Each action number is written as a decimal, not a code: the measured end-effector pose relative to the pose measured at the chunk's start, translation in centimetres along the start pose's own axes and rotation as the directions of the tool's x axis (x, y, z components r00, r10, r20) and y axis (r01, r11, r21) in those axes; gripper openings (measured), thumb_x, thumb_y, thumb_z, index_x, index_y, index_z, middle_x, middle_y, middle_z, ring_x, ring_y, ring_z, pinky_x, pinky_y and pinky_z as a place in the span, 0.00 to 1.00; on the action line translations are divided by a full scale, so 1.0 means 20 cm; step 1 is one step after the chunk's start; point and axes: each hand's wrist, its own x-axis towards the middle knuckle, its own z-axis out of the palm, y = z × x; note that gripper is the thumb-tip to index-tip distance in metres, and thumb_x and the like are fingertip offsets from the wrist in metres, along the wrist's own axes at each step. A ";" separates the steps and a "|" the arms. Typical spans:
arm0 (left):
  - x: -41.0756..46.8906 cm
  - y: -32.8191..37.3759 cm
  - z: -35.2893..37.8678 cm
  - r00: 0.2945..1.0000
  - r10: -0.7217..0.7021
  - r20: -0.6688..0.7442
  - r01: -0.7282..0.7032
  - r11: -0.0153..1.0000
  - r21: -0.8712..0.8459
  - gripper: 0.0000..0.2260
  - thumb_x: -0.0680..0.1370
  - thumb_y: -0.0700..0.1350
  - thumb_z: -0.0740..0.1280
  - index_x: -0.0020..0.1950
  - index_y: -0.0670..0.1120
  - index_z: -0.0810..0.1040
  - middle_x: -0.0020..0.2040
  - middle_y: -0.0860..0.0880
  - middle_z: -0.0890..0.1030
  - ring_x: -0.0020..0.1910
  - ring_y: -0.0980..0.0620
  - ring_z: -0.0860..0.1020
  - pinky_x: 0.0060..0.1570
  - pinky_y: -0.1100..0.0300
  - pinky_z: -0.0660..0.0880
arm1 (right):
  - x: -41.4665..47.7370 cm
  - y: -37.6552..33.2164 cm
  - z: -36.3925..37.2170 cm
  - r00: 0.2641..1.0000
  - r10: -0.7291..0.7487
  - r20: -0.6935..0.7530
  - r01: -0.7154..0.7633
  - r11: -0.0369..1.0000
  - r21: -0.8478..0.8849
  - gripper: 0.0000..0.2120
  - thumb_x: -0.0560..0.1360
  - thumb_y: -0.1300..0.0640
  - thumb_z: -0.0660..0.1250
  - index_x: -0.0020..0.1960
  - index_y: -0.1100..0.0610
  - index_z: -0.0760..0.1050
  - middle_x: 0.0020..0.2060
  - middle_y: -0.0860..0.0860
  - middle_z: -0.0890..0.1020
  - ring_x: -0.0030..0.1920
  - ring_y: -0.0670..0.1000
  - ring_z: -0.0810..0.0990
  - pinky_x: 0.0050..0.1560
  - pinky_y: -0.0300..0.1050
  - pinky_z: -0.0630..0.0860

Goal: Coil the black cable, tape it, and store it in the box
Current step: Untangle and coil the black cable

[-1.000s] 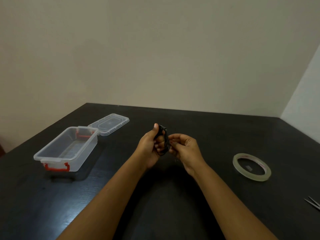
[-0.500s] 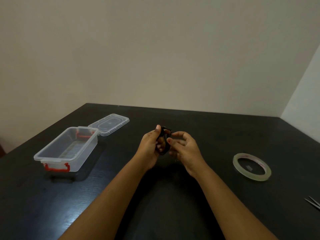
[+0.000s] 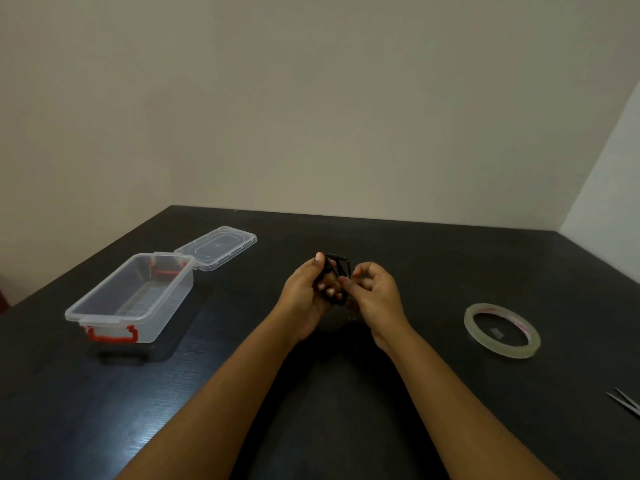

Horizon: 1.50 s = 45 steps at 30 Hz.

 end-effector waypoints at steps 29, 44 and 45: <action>0.04 0.07 -0.13 0.978 -0.127 0.168 0.050 0.916 0.399 0.13 0.82 0.38 0.53 0.58 0.41 0.76 0.50 0.43 0.79 0.42 0.53 0.80 0.42 0.62 0.78 | 0.04 0.05 -0.05 0.974 -0.083 0.210 0.123 0.975 -0.185 0.07 0.77 0.61 0.66 0.52 0.54 0.79 0.50 0.51 0.84 0.53 0.48 0.82 0.55 0.48 0.80; 0.07 0.00 -0.10 0.971 0.128 0.203 -0.237 0.377 0.895 0.11 0.82 0.44 0.56 0.55 0.45 0.77 0.37 0.50 0.75 0.37 0.53 0.74 0.38 0.59 0.70 | 0.04 0.06 -0.04 0.969 -0.230 0.093 0.247 0.922 -0.299 0.02 0.77 0.62 0.66 0.49 0.56 0.74 0.43 0.49 0.83 0.41 0.44 0.82 0.43 0.38 0.79; 0.07 0.00 -0.10 0.968 0.141 0.206 -0.244 0.350 0.905 0.11 0.82 0.44 0.56 0.55 0.45 0.77 0.38 0.50 0.75 0.37 0.53 0.74 0.38 0.59 0.70 | 0.04 0.06 -0.03 0.968 -0.234 0.090 0.251 0.919 -0.304 0.02 0.77 0.62 0.66 0.48 0.56 0.76 0.42 0.49 0.83 0.41 0.45 0.82 0.44 0.38 0.79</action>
